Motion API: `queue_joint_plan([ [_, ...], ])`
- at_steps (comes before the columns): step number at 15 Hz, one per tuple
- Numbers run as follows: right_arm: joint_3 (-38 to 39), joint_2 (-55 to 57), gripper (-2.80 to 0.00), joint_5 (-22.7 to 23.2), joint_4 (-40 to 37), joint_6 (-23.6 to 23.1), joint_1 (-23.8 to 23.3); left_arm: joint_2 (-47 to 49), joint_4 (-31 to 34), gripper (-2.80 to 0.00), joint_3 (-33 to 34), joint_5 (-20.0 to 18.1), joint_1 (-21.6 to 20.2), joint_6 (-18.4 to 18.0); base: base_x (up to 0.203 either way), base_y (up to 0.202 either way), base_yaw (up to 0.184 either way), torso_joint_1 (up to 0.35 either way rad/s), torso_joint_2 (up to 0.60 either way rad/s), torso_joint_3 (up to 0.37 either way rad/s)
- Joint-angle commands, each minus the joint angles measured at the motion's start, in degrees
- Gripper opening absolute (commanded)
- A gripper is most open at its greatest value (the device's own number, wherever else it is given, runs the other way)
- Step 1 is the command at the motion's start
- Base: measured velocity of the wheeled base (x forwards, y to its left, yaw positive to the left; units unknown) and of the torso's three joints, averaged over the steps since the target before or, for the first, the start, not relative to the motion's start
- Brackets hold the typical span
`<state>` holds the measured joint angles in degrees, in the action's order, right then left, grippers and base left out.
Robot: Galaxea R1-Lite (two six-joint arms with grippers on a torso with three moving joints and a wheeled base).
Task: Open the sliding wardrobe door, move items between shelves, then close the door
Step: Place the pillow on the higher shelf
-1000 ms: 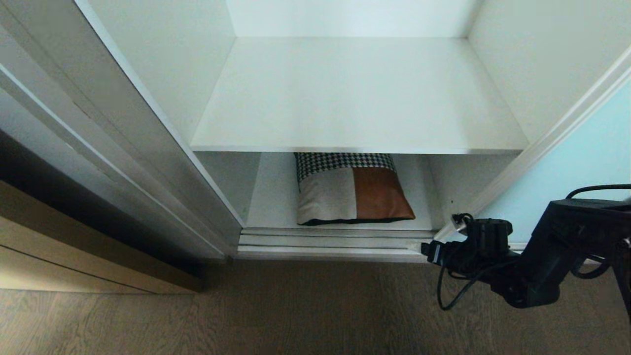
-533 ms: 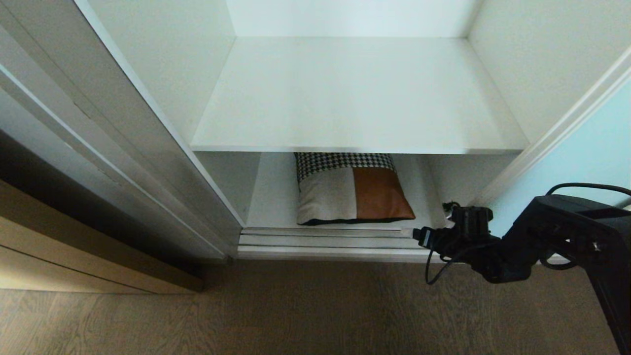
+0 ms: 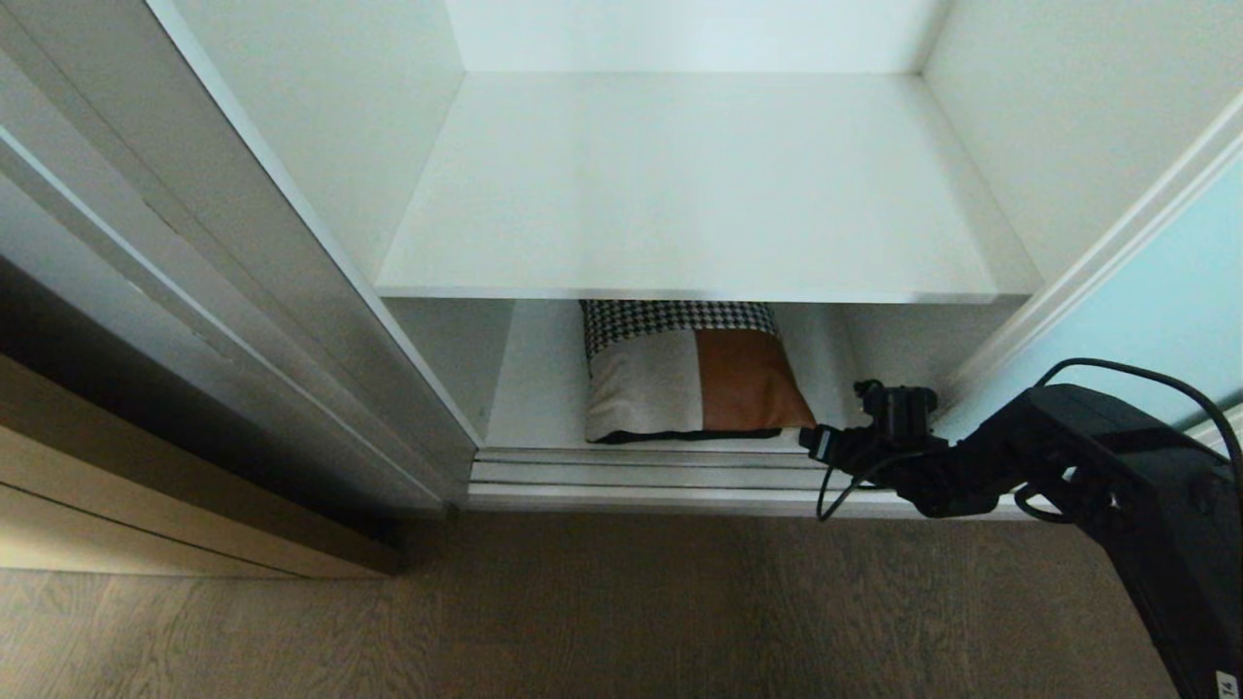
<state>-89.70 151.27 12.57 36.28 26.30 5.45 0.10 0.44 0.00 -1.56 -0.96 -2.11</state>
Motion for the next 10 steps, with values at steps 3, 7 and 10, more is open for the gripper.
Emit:
queue_joint_plan([
  [3,-10.52,5.03,0.0,-0.81,-6.31,0.36,0.0,0.08,0.0,-2.8,0.09,-0.02,0.0,0.0,0.0,0.0,0.0,0.0,0.0,0.0],
  [7,-21.63,9.66,0.0,-0.44,-12.48,-0.12,-0.05,0.08,0.03,-2.8,0.09,-0.02,-0.06,0.0,0.0,0.0,0.0,0.0,0.0,0.0],
  [10,-21.75,10.0,0.0,1.6,-12.72,-0.37,-0.09,0.08,0.0,-2.8,0.09,-0.02,-0.05,0.0,0.0,0.0,0.0,0.0,0.0,0.0],
])
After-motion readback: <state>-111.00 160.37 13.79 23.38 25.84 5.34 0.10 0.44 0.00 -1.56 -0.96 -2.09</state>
